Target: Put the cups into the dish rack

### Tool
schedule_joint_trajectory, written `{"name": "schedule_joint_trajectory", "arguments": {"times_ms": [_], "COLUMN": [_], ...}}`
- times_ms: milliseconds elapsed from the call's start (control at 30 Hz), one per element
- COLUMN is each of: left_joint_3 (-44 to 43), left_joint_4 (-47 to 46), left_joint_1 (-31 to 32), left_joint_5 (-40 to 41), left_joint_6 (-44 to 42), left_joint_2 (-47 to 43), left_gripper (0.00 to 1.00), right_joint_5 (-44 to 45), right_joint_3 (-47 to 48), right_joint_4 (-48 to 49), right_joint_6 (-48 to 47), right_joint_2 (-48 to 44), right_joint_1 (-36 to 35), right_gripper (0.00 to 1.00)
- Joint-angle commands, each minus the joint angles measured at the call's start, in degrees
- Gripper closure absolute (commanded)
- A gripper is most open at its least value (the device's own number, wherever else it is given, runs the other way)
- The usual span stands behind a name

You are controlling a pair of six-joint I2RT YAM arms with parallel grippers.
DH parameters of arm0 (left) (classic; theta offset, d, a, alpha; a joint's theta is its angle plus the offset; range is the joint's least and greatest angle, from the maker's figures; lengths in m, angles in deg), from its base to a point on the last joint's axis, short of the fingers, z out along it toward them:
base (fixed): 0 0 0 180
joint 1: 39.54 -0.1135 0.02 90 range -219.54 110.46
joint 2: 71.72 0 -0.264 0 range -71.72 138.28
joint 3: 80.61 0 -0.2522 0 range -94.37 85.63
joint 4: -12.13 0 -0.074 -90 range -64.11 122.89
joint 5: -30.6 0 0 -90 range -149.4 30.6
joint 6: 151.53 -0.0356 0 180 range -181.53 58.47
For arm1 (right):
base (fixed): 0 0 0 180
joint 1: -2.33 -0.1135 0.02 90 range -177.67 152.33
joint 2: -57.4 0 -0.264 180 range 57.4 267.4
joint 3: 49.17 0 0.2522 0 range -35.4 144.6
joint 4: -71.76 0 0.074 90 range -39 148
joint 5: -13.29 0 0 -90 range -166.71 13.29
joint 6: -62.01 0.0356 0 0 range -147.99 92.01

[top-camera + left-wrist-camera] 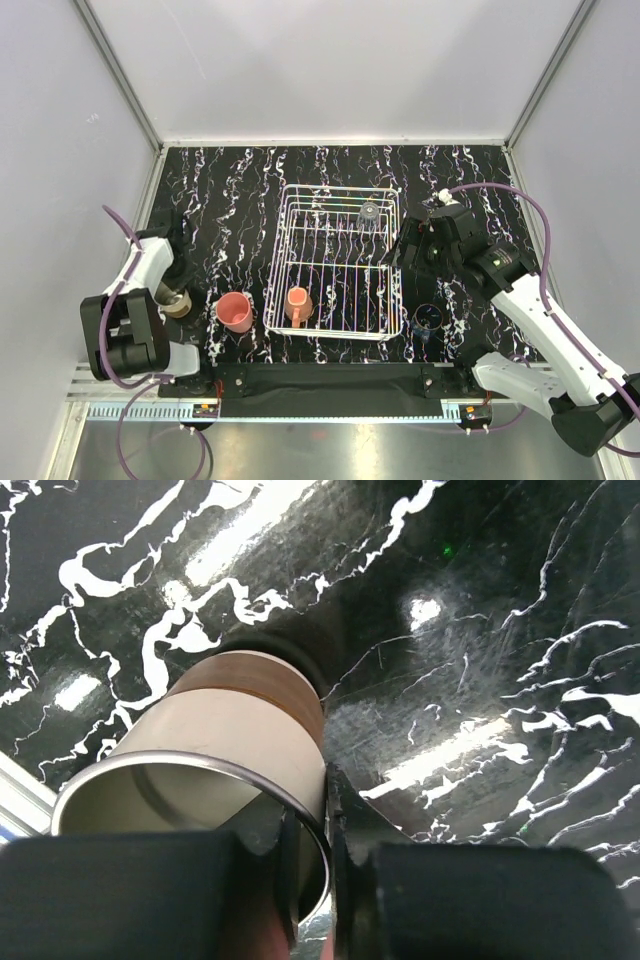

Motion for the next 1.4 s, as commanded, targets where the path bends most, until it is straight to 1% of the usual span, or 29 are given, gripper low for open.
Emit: {"name": "schedule_joint_trajectory", "arguments": {"times_ms": [0, 100, 200, 267, 367, 400, 433, 500, 533, 567, 600, 633, 667, 700, 733, 767, 800, 833, 867, 900, 967, 1000, 1033, 1133, 1167, 1200, 1233, 1300, 1367], "left_joint_3": [-0.7, -2.3, -4.9, -7.3, -14.5, -17.9, -19.4, -23.2, -23.9, -24.1, -23.7, -23.3, -22.0, -21.6, -21.1, -20.4, -19.0, -18.4, -17.9, -17.2, -14.3, -12.7, -11.1, -7.4, -6.7, -4.8, -3.7, -1.2, 0.6], "left_joint_4": [-0.9, 0.3, 1.4, 2.3, 2.7, 2.3, 0.6, -0.9, -2.3, -6.7, -9.1, -11.5, -17.0, -19.3, -21.5, -26.6, -29.0, -33.1, -34.7, -35.7, -39.6, -42.1, -46.9, -53.1, -54.6, -56.8, -61.6, -65.2, -71.5], "left_joint_1": [-0.2, -0.2, 0.6, 3.3, 8.6, 9.8, 12.6, 15.1, 17.7, 18.8, 19.9, 21.6, 22.4, 23.2, 24.8, 25.5, 26.2, 27.6, 28.4, 29.4, 32.6, 33.4, 35.0, 38.6, 39.2, 39.5, 39.5, 39.5, 39.5], "left_joint_5": [-0.1, -0.1, -4.2, -6.1, -8.8, -10.8, -11.9, -14.5, -15.8, -17.7, -22.6, -25.6, -28.6, -31.3, -36.2, -38.9, -41.3, -46.3, -48.5, -51.9, -53.1, -54.4, -54.9, -58.4, -59.4, -62.2, -63.2, -65.3, -67.3], "left_joint_6": [0.4, 0.0, 0.1, 0.0, 0.1, 0.0, -0.8, -1.6, -2.2, -3.7, -4.0, -4.3, -4.5, -4.5, -4.5, -4.5, -4.3, -3.7, -3.7, -3.7, -4.6, -4.5, -4.4, -6.6, -6.7, -6.1, -5.2, -2.9, 0.5], "left_joint_2": [-2.9, -4.3, -8.4, -10.6, -13.1, -13.8, -14.8, -15.6, -16.0, -16.7, -16.8, -17.0, -16.7, -16.2, -15.7, -14.7, -14.4, -13.9, -13.6, -13.2, -14.5, -17.2, -18.2, -21.4, -22.0, -22.6, -23.3, -25.2, -26.0], "left_gripper": [1.0, 1.0, 1.0, 1.0, 1.0, 1.0, 1.0, 1.0, 1.0, 1.0, 1.0, 1.0, 1.0, 1.0, 1.0, 1.0, 1.0, 1.0, 1.0, 1.0, 1.0, 1.0, 1.0, 1.0, 1.0, 1.0, 1.0, 1.0, 1.0], "right_joint_5": [-0.2, 0.4, 1.1, 1.0, 1.9, 2.8, 3.3, 2.7, 1.6, 0.4, -3.3, -5.2, -9.3, -10.7, -11.6, -12.3, -13.6, -14.6, -15.9, -19.3, -23.5, -27.4, -29.3, -35.8, -37.3, -40.3, -41.6, -43.0, -41.2], "right_joint_3": [1.1, 2.0, 3.1, 3.3, 3.1, 3.1, 3.0, 1.6, 0.7, -1.0, -1.5, -1.6, -2.0, -2.1, -2.0, -1.6, -1.4, -1.1, -0.9, -0.8, -1.4, -1.6, -1.6, -2.9, -3.9, -4.5, -5.1, -5.4, -6.5], "right_joint_4": [-1.6, -3.7, -5.4, -5.9, -5.6, -5.2, -4.7, -0.8, 1.4, 3.3, 6.9, 8.4, 9.7, 12.1, 13.0, 13.7, 14.9, 15.6, 16.5, 19.3, 24.2, 29.2, 31.6, 41.7, 44.8, 50.3, 53.3, 55.1, 55.7], "right_joint_6": [0.6, 0.7, 1.0, 1.1, 0.3, -0.4, -0.9, -2.2, -2.5, -3.1, -3.9, -4.3, -4.6, -4.7, -4.6, -4.3, -4.1, -4.2, -4.3, -3.9, -2.5, -0.7, 0.1, 3.5, 4.4, 6.1, 6.4, 6.6, 7.0], "right_joint_2": [-1.0, -1.1, -0.3, 0.0, 0.5, 0.5, 0.4, -1.1, -2.0, -2.7, -3.8, -4.1, -4.1, -3.9, -3.6, -3.1, -2.1, -1.7, -1.2, -0.9, -0.9, -0.5, -0.4, 0.5, 0.6, 1.0, 1.1, 1.1, 0.8], "right_joint_1": [0.0, -0.1, -0.1, -0.1, -0.1, -0.1, -0.1, -0.1, -0.1, -0.1, -0.1, 0.0, 0.0, 0.0, 0.0, -0.1, 0.0, -0.1, -0.1, 0.0, -0.1, -0.1, -0.1, -0.1, -0.1, -0.1, -0.1, -0.1, -0.1], "right_gripper": [0.0, 0.0, 0.0, 0.0, 0.0, 0.0, 0.0, 0.0, 0.0, 0.0, 0.0, 0.0, 0.0, 0.0, 0.0, 0.01, 0.0, 0.0, 0.0, 0.0, 0.0, 0.0, 0.0, 0.0, 0.0, 0.0, 0.0, 0.0, 0.0]}}
